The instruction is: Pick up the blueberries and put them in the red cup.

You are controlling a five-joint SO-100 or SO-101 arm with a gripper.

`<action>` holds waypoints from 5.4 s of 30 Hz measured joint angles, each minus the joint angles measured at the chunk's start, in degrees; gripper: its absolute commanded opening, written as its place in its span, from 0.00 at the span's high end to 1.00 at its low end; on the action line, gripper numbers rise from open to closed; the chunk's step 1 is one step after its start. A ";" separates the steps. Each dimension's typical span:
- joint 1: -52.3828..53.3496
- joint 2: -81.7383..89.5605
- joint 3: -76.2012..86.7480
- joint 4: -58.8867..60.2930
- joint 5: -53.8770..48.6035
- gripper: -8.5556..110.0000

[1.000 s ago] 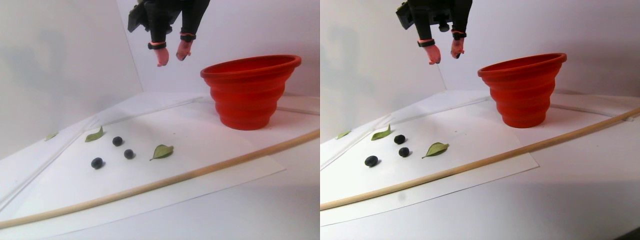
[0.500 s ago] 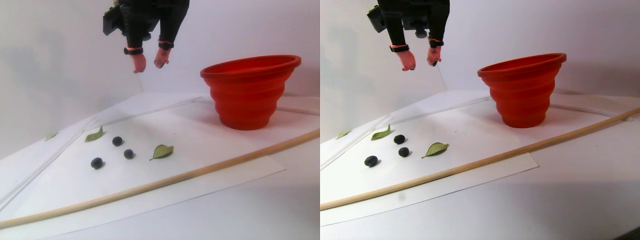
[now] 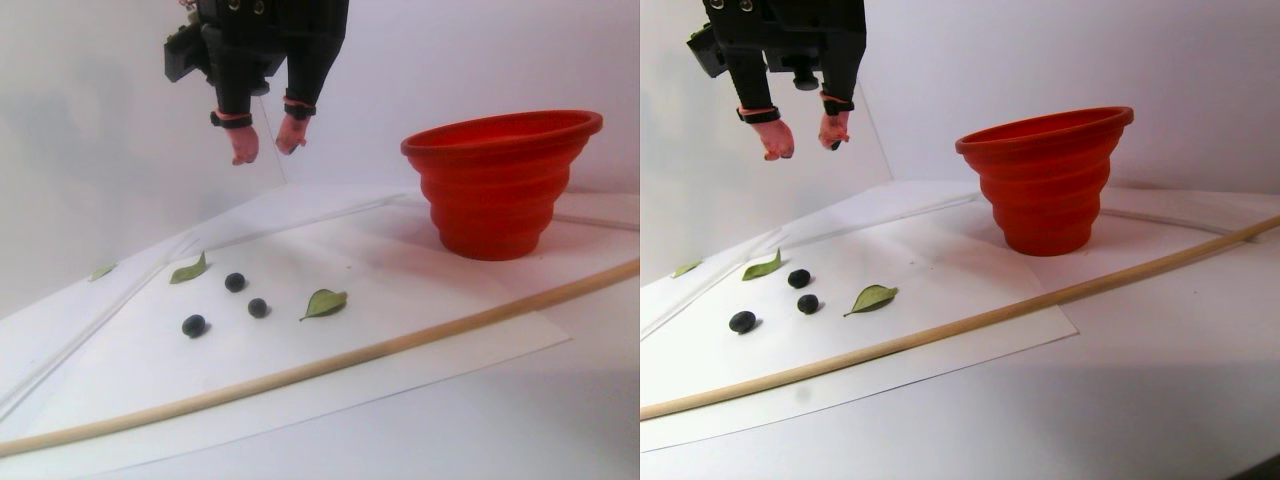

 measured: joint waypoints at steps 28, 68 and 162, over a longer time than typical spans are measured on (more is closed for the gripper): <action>-4.75 -19.78 4.22 -22.06 -2.29 0.80; -2.90 -53.26 1.85 -52.65 -8.00 0.80; -2.90 -62.75 -6.24 -55.11 -3.78 0.84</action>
